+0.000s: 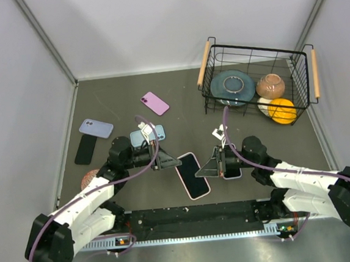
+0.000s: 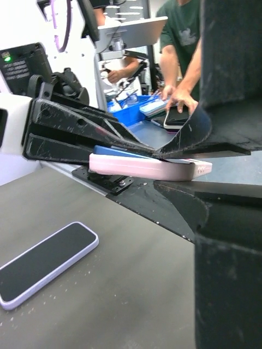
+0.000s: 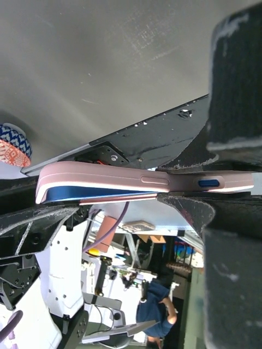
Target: Put the phone into the phone case
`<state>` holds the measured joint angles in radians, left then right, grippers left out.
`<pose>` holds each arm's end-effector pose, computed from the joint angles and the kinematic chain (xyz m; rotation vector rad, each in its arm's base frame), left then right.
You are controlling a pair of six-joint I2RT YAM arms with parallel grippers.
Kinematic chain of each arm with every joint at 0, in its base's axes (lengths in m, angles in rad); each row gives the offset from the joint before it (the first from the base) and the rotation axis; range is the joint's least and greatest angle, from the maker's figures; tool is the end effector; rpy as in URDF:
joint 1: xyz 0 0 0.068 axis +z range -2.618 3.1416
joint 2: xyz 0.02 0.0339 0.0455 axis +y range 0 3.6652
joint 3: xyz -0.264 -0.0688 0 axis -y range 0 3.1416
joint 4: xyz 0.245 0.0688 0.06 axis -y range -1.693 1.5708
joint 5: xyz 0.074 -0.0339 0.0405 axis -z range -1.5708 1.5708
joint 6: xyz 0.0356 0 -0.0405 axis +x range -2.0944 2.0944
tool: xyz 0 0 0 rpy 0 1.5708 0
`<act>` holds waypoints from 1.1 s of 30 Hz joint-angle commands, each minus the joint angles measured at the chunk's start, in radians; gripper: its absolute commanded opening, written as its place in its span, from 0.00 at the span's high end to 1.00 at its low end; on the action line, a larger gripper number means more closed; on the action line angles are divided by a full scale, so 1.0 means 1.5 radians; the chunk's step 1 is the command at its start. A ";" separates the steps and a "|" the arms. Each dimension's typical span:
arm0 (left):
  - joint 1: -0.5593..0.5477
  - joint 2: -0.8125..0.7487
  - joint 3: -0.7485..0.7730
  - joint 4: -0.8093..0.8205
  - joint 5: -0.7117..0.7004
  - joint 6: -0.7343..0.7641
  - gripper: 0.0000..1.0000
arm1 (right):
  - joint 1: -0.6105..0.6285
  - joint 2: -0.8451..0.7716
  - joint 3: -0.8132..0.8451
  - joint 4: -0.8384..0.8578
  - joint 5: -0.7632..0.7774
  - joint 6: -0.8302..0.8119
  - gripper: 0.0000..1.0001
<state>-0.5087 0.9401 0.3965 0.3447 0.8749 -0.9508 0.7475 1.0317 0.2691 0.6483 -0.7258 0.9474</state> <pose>0.1613 -0.1212 0.2322 0.3008 2.0661 -1.7438 0.1328 0.1554 0.2027 -0.4593 1.9924 1.7813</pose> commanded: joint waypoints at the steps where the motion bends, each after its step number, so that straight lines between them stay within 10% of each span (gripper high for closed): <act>1: -0.006 -0.008 0.020 -0.026 -0.004 0.013 0.62 | 0.001 -0.016 0.055 0.107 0.053 0.017 1.00; 3: -0.007 -0.018 0.000 0.001 -0.008 -0.014 0.48 | 0.002 -0.017 0.049 0.137 0.069 0.037 1.00; 11: -0.041 -0.015 -0.018 0.063 -0.034 -0.035 0.45 | 0.006 0.027 0.030 0.242 0.076 0.099 1.00; 18: -0.059 0.029 -0.006 0.076 -0.038 -0.024 0.72 | 0.020 0.045 0.021 0.255 0.087 0.098 1.00; 23: -0.059 0.029 0.005 0.061 -0.004 0.001 1.00 | 0.019 0.012 0.024 0.180 0.095 0.067 0.66; 28: -0.059 0.001 0.004 0.045 0.036 0.017 1.00 | 0.006 -0.034 0.059 0.079 0.102 0.026 0.39; 33: -0.059 -0.009 -0.004 0.050 0.074 0.020 1.00 | -0.001 -0.014 0.103 0.040 0.085 0.004 0.34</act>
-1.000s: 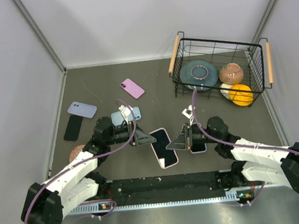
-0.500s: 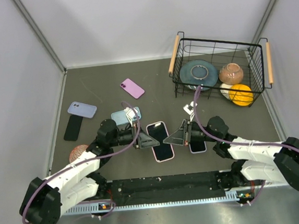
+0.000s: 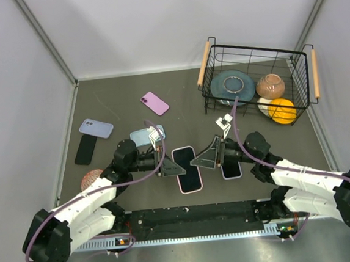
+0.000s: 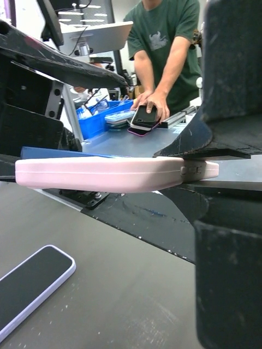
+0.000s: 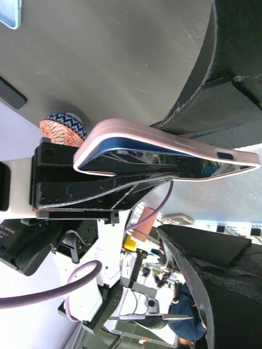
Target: Put the phone into the phone case
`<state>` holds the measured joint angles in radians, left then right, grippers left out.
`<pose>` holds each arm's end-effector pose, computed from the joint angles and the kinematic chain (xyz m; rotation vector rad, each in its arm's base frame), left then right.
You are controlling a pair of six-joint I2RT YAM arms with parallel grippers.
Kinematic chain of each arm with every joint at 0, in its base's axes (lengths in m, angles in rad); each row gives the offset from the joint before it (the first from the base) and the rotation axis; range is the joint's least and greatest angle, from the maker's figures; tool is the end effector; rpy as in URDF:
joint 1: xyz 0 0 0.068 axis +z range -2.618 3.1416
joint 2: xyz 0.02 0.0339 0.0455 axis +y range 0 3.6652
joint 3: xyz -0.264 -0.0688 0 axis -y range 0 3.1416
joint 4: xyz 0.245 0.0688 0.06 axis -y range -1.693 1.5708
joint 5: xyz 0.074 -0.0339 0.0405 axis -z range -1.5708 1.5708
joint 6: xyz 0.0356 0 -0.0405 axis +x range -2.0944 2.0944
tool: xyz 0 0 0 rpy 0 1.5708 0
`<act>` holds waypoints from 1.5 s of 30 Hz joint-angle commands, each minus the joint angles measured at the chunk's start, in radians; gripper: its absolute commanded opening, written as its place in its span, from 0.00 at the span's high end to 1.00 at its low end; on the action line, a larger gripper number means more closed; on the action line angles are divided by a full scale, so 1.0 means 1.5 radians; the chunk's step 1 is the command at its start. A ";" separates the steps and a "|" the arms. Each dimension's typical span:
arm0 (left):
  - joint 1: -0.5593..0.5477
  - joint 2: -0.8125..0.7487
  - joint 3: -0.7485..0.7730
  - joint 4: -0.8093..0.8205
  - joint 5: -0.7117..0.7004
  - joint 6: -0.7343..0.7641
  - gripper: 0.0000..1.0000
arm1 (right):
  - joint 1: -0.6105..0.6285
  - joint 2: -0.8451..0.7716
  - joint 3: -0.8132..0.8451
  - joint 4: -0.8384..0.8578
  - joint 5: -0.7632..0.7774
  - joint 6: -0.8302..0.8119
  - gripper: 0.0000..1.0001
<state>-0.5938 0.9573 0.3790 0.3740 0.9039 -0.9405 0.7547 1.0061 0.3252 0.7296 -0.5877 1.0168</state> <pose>0.1501 -0.1351 0.2262 0.4288 2.0834 -1.8090 0.1397 0.1585 0.2340 -0.3256 1.8247 1.7745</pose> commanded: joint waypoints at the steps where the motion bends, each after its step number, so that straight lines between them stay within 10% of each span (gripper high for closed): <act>1: -0.002 -0.023 0.009 0.033 0.067 0.013 1.00 | -0.006 0.006 0.072 -0.029 -0.007 -0.053 0.34; 8: -0.002 -0.023 0.011 0.026 0.091 0.014 1.00 | -0.005 0.037 0.115 -0.039 -0.037 -0.066 0.49; 15: -0.002 0.026 0.053 -0.175 0.018 0.110 1.00 | -0.006 0.042 0.128 -0.069 -0.023 -0.106 1.00; 23: -0.001 0.105 0.073 -0.190 0.014 0.126 1.00 | -0.004 0.033 0.122 -0.118 0.013 -0.230 0.99; 27: -0.002 0.100 0.063 -0.157 0.050 0.123 1.00 | -0.004 0.015 0.111 -0.094 0.015 -0.218 0.66; 30: -0.001 0.093 0.056 -0.126 0.076 0.113 1.00 | -0.005 0.022 0.117 -0.076 0.002 -0.196 0.62; 33: -0.001 0.092 0.058 -0.114 0.086 0.103 1.00 | -0.005 0.030 0.114 -0.033 0.000 -0.162 0.67; 36: -0.001 0.097 0.060 -0.114 0.082 0.101 1.00 | -0.005 0.033 0.125 -0.031 0.002 -0.169 1.00; 42: -0.001 0.114 0.064 -0.097 0.074 0.080 1.00 | -0.006 0.022 0.133 -0.061 0.008 -0.200 1.00; 45: 0.000 0.114 0.079 -0.107 0.057 0.077 0.69 | -0.010 0.018 0.144 -0.124 0.025 -0.211 1.00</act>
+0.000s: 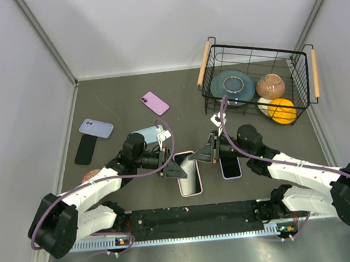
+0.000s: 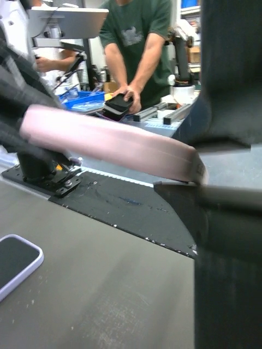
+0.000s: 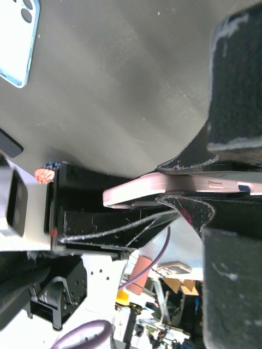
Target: Put the phone into the phone case
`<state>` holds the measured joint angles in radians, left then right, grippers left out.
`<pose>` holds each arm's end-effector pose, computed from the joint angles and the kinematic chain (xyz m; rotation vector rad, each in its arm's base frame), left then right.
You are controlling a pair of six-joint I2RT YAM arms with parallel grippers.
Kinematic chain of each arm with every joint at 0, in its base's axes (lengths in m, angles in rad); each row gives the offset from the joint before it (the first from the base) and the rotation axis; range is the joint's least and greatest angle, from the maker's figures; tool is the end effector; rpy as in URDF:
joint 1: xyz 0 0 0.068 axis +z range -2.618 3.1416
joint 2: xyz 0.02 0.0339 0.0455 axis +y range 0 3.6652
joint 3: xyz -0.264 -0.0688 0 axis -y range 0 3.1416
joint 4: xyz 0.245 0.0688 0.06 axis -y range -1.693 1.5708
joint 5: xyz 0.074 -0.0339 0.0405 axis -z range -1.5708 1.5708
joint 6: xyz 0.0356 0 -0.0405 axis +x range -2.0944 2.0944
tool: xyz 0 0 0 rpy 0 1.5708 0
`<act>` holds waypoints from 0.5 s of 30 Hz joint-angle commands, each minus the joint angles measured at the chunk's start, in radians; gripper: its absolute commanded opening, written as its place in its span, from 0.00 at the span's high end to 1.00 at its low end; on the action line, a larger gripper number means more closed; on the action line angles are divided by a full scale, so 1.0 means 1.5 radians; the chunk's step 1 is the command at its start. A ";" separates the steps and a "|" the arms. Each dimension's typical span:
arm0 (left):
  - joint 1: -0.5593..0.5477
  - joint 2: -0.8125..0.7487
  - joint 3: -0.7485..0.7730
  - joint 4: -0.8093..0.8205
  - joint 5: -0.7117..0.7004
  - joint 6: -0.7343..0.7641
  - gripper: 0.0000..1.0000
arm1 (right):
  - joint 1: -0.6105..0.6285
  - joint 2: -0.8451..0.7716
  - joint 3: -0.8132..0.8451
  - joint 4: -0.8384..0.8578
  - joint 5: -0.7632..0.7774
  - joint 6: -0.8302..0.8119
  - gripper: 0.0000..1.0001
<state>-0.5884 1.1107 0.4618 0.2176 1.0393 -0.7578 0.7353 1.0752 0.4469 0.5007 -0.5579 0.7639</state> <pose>0.1642 -0.1464 0.2113 0.6043 2.2128 -1.8235 0.1589 0.1691 0.2370 -0.4500 1.8999 1.5319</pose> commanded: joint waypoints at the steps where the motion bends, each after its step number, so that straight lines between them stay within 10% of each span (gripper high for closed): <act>1: 0.001 0.008 0.028 -0.023 -0.042 -0.043 0.59 | 0.000 -0.029 0.068 0.010 0.008 -0.043 1.00; 2: 0.002 0.006 0.033 -0.034 -0.052 -0.040 0.54 | -0.003 -0.030 0.070 -0.006 0.010 -0.041 1.00; 3: 0.006 0.003 0.042 -0.045 -0.070 -0.039 0.16 | -0.014 -0.031 0.072 -0.042 0.014 -0.036 1.00; 15: 0.028 -0.099 0.120 -0.348 -0.401 0.088 0.01 | -0.079 0.061 0.107 -0.242 0.064 -0.122 1.00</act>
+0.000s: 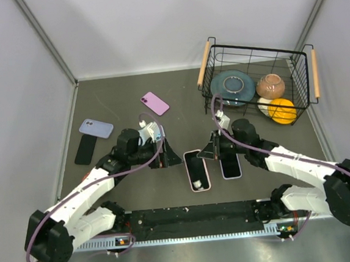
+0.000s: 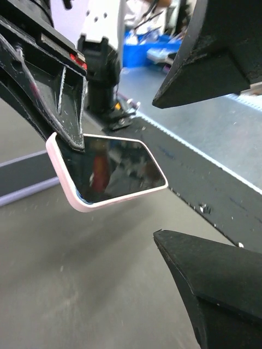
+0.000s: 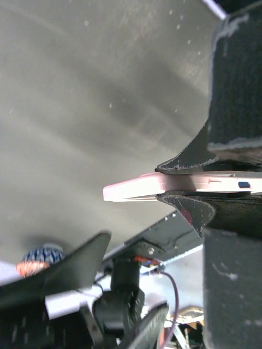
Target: Put the phone into the phone case
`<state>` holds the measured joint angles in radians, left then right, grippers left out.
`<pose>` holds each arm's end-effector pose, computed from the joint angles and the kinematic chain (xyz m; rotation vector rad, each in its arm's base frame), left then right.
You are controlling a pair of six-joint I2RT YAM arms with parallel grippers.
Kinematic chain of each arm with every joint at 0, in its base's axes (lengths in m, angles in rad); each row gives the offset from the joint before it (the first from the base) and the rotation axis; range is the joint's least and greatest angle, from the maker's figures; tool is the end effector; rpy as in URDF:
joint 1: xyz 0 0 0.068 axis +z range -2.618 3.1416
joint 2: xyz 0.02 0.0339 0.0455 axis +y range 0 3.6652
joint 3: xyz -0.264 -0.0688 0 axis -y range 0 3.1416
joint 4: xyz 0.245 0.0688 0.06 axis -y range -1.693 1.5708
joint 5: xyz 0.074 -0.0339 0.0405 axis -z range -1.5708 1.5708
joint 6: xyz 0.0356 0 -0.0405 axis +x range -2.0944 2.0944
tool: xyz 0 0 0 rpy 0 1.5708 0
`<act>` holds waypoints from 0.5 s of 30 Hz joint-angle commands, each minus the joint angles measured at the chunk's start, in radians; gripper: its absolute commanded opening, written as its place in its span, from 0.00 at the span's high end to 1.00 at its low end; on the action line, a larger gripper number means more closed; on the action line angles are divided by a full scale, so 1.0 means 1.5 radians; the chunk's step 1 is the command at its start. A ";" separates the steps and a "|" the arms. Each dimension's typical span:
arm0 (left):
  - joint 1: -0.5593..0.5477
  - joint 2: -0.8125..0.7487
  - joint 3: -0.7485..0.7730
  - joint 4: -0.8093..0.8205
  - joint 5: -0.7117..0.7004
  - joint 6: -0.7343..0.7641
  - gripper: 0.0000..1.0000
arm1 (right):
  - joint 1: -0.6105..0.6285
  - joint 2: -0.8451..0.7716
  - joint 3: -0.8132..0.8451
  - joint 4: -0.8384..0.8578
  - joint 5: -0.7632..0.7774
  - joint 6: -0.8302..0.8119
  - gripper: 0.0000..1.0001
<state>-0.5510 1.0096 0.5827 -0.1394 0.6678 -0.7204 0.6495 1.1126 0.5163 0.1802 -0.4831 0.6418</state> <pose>0.1703 -0.1305 0.2355 0.2442 2.3496 -1.4044 0.1781 0.1560 0.2197 -0.3544 2.1554 1.2697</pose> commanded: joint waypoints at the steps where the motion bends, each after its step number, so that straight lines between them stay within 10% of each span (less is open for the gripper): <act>1: 0.003 -0.040 0.042 -0.118 -0.170 0.068 0.01 | -0.032 0.048 0.073 -0.032 0.016 -0.046 1.00; 15: 0.004 -0.092 0.033 -0.172 -0.336 0.065 0.01 | -0.101 0.242 0.115 -0.014 0.041 -0.081 0.95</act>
<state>-0.5491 0.8967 0.6270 -0.3836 0.2527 -0.6247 0.5076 1.4525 0.6308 0.1318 -0.4721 0.5770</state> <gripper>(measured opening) 0.987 0.058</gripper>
